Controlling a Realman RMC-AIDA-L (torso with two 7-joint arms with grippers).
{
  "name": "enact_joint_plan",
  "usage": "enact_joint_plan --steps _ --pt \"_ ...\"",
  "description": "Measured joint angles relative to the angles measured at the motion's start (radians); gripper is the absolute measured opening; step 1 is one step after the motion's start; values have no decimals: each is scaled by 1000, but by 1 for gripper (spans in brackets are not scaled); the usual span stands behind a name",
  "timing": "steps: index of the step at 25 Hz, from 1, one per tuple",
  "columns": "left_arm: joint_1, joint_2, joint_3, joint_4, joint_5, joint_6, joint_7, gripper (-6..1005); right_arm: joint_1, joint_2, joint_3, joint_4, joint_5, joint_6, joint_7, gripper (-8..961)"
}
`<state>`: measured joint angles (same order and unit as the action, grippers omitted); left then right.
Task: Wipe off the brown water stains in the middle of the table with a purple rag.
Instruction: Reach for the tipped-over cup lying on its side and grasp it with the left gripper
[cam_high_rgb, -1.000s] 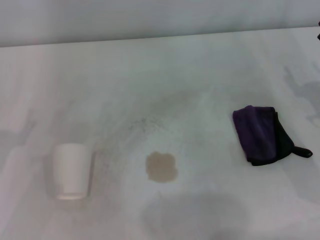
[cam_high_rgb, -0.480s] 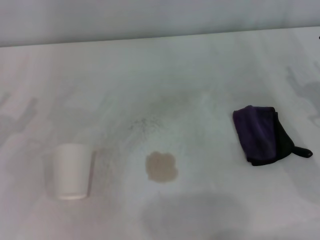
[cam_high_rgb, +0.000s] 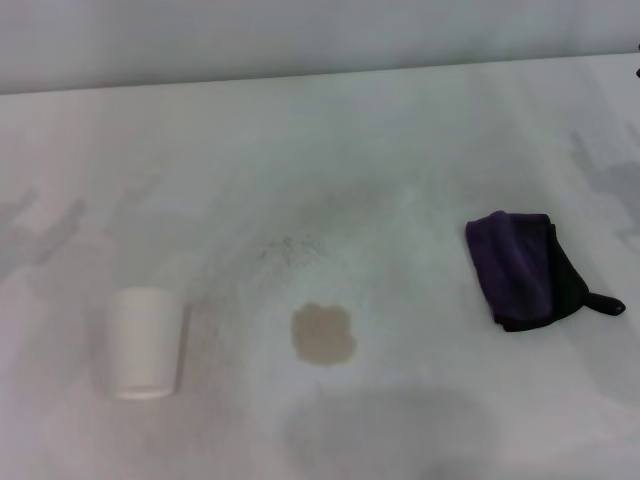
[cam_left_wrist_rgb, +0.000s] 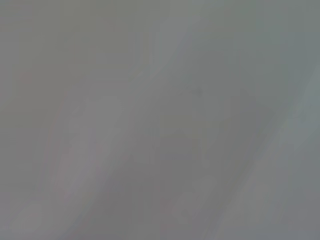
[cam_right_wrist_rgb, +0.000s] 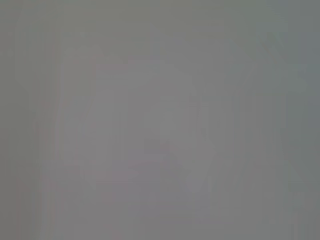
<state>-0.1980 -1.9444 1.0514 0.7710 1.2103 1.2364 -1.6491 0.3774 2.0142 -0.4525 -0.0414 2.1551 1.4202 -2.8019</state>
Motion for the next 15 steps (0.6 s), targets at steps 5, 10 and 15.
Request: enact_joint_plan --steps 5,10,15 --pt "30 -16 -27 132 132 1 -225 861 0 1 0 3 0 0 0 842" --pt "44 -10 -29 284 309 5 -493 861 0 1 0 4 0 0 1 842" --pt "3 14 -70 439 574 105 -788 862 0 2 0 1 1 2 2 842"
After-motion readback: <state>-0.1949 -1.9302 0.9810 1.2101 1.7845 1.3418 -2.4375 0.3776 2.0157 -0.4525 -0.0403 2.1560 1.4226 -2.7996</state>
